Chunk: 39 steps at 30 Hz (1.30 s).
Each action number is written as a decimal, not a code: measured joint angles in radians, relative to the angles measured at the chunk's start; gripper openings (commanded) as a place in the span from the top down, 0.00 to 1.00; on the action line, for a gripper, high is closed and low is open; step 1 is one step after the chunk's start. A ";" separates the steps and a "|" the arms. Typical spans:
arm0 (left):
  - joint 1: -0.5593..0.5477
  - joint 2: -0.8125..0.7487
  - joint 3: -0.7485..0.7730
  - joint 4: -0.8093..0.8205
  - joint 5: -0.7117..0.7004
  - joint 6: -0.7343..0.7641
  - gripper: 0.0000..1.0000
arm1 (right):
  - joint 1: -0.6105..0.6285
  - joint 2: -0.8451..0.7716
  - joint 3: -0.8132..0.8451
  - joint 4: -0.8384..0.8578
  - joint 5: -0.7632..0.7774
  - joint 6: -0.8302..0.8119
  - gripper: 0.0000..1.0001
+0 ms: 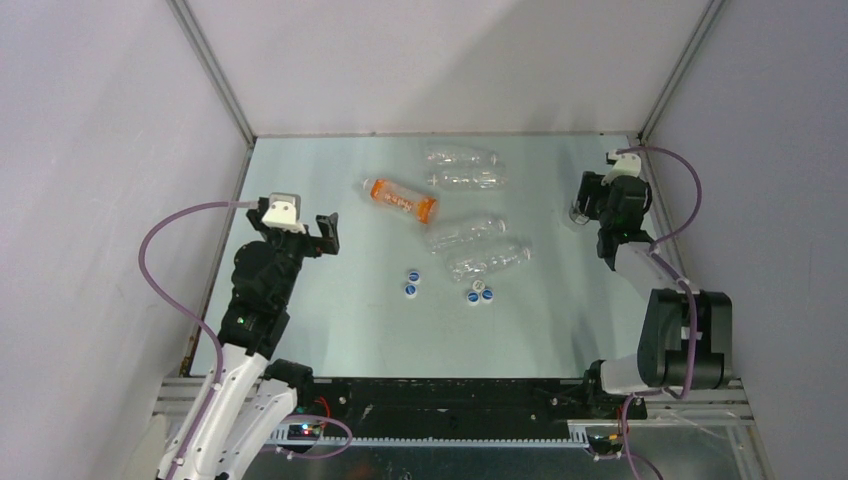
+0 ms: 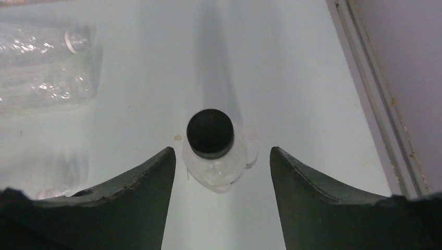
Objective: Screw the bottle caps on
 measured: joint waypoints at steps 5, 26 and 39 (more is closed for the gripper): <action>0.000 0.007 0.000 0.000 -0.020 -0.029 0.00 | 0.000 -0.145 0.001 -0.113 0.032 0.055 0.02; 0.000 -0.031 0.121 -0.528 -0.140 -0.377 0.00 | 0.073 -0.774 0.094 -0.712 -0.034 0.283 0.01; 0.000 0.251 0.303 -0.641 -0.026 -0.494 0.00 | 0.213 -0.825 0.095 -0.871 0.008 0.310 0.01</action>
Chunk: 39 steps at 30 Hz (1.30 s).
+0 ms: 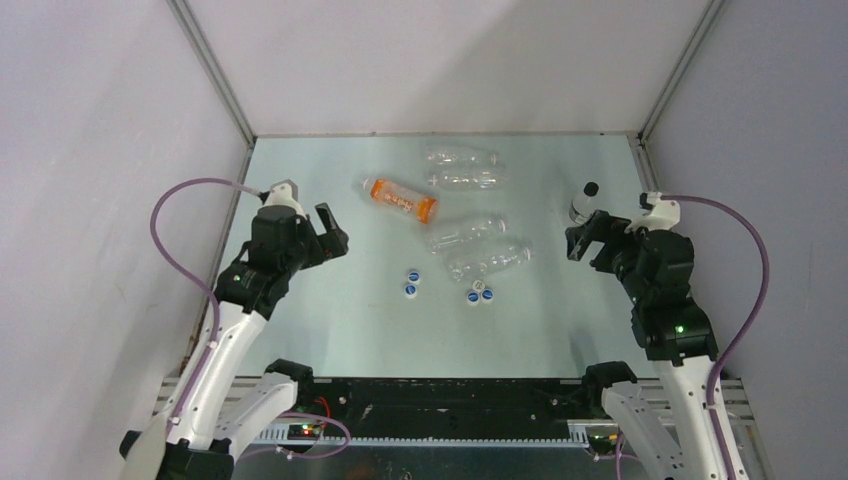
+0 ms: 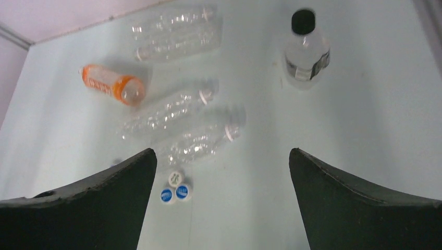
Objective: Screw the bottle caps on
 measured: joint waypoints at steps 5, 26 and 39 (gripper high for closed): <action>0.000 0.037 -0.023 0.051 0.099 -0.005 0.00 | -0.001 0.081 0.010 -0.092 -0.071 0.039 0.01; -0.295 0.737 0.489 0.043 0.261 0.452 0.07 | 0.085 0.261 0.004 -0.252 -0.107 0.118 0.01; -0.409 1.143 0.774 -0.008 0.283 0.716 0.14 | 0.129 0.207 -0.063 -0.253 -0.151 0.076 0.01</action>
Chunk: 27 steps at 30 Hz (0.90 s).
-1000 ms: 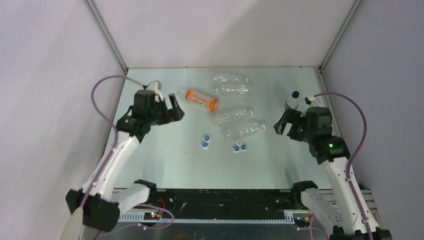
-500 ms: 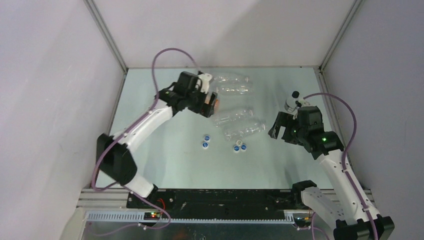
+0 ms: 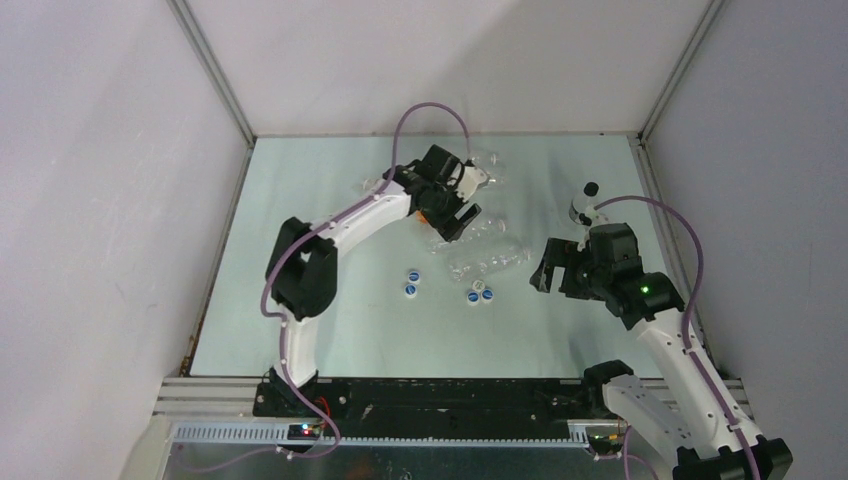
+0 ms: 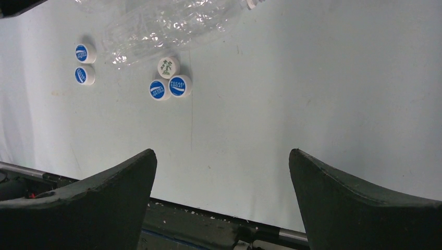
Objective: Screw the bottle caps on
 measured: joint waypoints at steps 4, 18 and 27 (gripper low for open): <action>-0.008 0.081 0.086 -0.018 0.021 0.051 0.15 | 0.015 -0.007 -0.002 0.000 -0.002 0.005 0.01; -0.027 0.320 0.271 -0.124 0.092 0.158 0.14 | 0.035 -0.016 -0.002 -0.015 0.011 0.014 0.01; -0.044 0.366 0.296 -0.113 0.084 0.145 0.30 | 0.048 -0.016 -0.002 -0.035 0.013 0.015 0.01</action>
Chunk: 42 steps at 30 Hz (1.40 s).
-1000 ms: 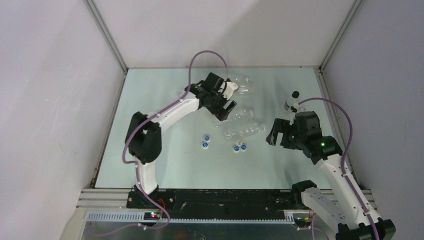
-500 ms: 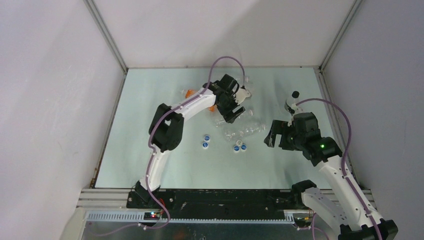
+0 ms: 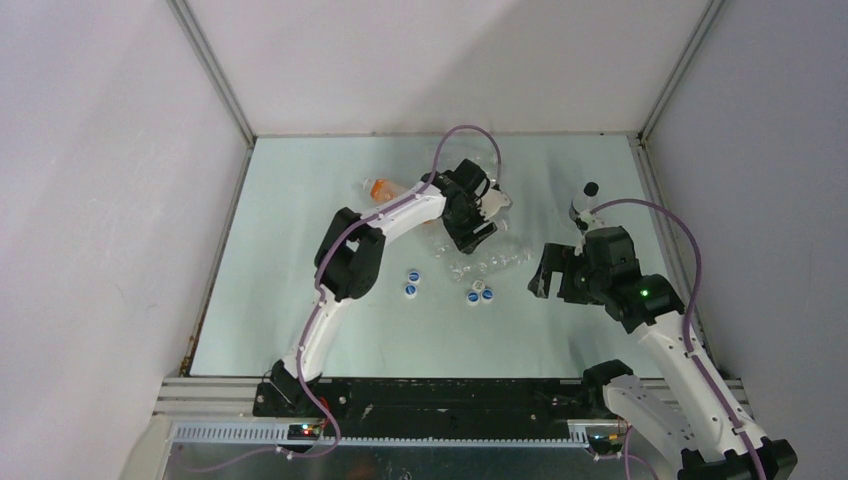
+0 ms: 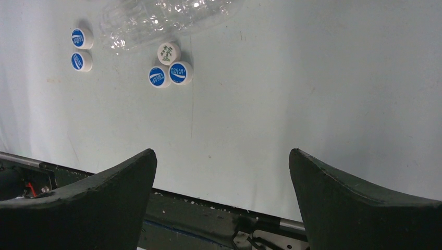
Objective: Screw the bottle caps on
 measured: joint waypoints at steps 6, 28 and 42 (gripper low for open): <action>0.000 -0.021 -0.043 0.065 -0.001 -0.008 0.37 | 0.016 -0.003 0.000 -0.004 -0.001 -0.006 0.01; 0.000 -1.067 -0.929 0.761 -0.379 -0.158 0.49 | 0.389 0.270 0.071 0.089 0.059 -0.059 0.07; 0.000 -1.764 -1.342 0.758 -0.557 -0.163 0.56 | 0.531 0.681 0.148 0.226 0.165 0.053 0.19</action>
